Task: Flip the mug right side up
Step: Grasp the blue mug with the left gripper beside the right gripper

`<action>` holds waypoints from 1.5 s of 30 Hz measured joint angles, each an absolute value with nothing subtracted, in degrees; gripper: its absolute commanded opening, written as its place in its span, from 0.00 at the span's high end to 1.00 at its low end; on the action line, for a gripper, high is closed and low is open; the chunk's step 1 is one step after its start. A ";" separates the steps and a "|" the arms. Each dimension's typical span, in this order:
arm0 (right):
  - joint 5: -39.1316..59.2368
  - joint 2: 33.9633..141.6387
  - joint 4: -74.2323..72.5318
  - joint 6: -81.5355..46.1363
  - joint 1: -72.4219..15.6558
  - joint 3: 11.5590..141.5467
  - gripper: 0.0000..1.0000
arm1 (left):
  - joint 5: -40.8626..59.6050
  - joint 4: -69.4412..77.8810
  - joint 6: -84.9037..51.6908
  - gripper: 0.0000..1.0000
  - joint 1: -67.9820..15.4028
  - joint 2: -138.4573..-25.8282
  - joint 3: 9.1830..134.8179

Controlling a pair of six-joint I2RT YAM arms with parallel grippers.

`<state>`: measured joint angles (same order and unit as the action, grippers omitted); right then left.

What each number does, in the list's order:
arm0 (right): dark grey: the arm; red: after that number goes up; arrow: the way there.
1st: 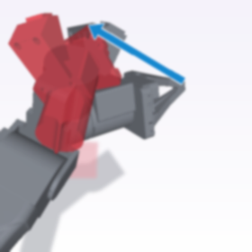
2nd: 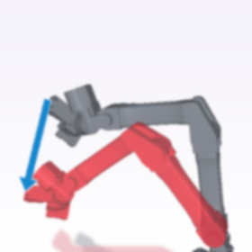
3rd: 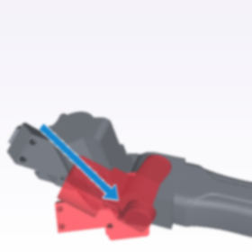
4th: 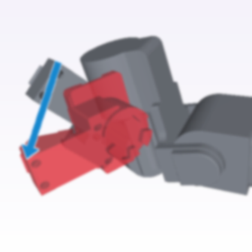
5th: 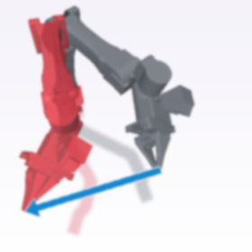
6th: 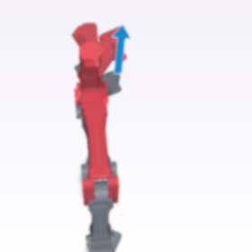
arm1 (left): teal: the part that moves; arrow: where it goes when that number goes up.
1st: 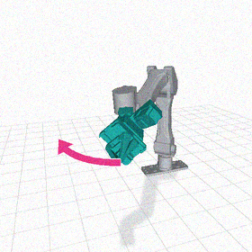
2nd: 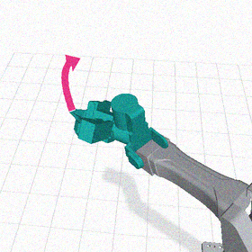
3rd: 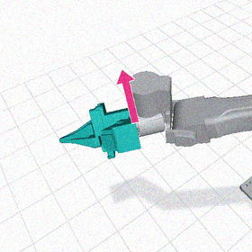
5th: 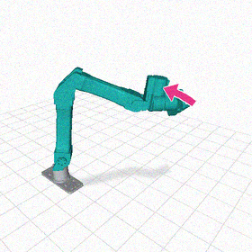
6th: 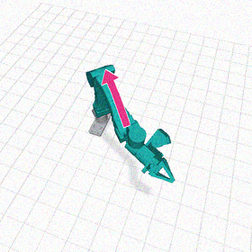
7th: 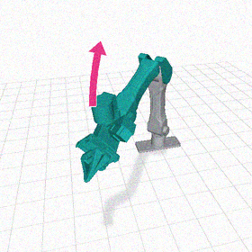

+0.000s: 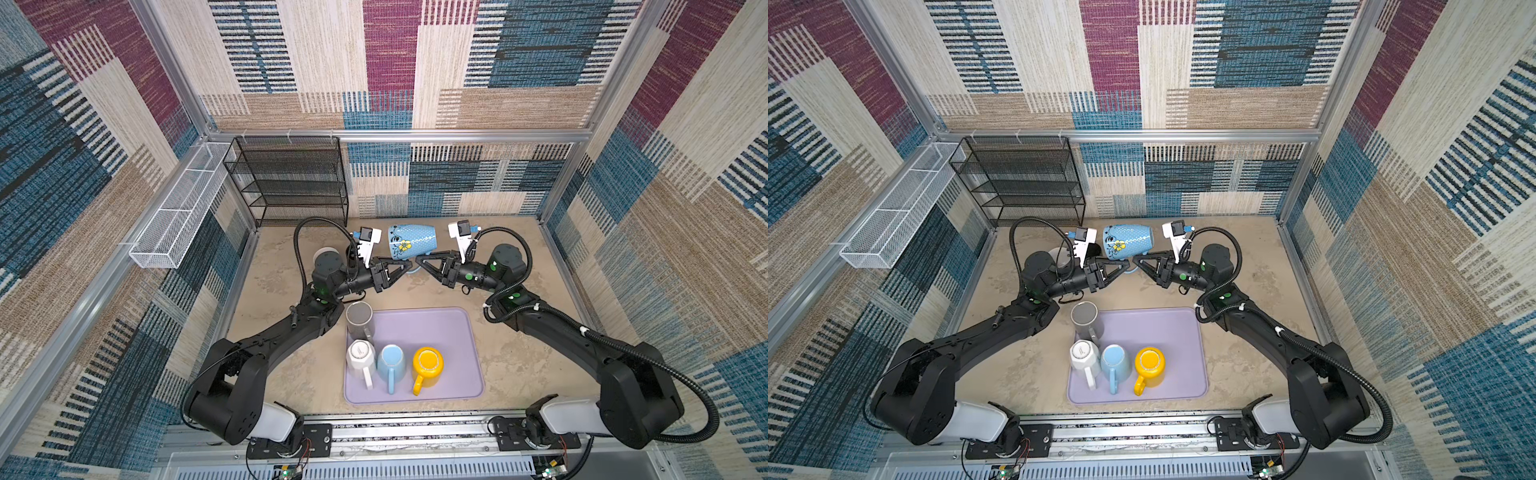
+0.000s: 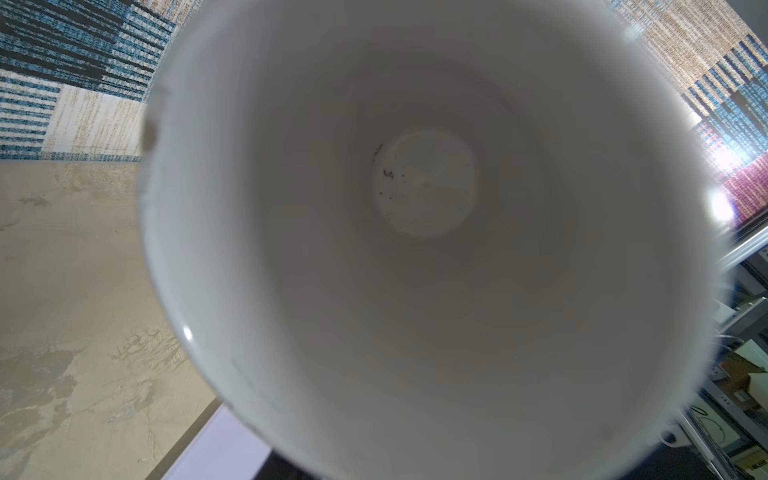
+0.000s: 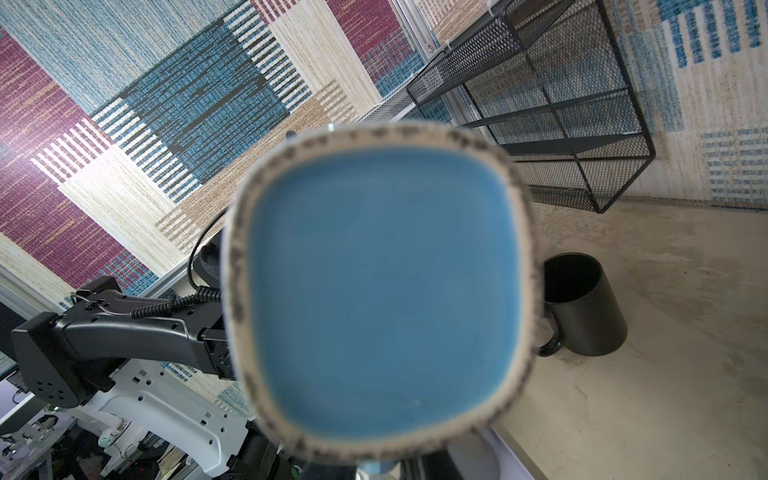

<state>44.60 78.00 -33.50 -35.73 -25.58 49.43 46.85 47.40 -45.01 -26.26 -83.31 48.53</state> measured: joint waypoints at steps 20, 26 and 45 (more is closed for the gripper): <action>44.56 78.41 -36.10 -37.26 -25.50 48.82 1.00 | 48.25 52.49 -47.33 1.00 -26.30 -84.84 48.58; 44.47 77.91 -34.26 -36.32 -25.52 49.54 0.89 | 48.27 52.95 -47.68 1.00 -26.30 -84.75 48.64; 43.07 75.35 -26.06 -30.74 -25.63 48.45 0.74 | 45.10 45.67 -45.87 1.00 -26.26 -82.32 49.08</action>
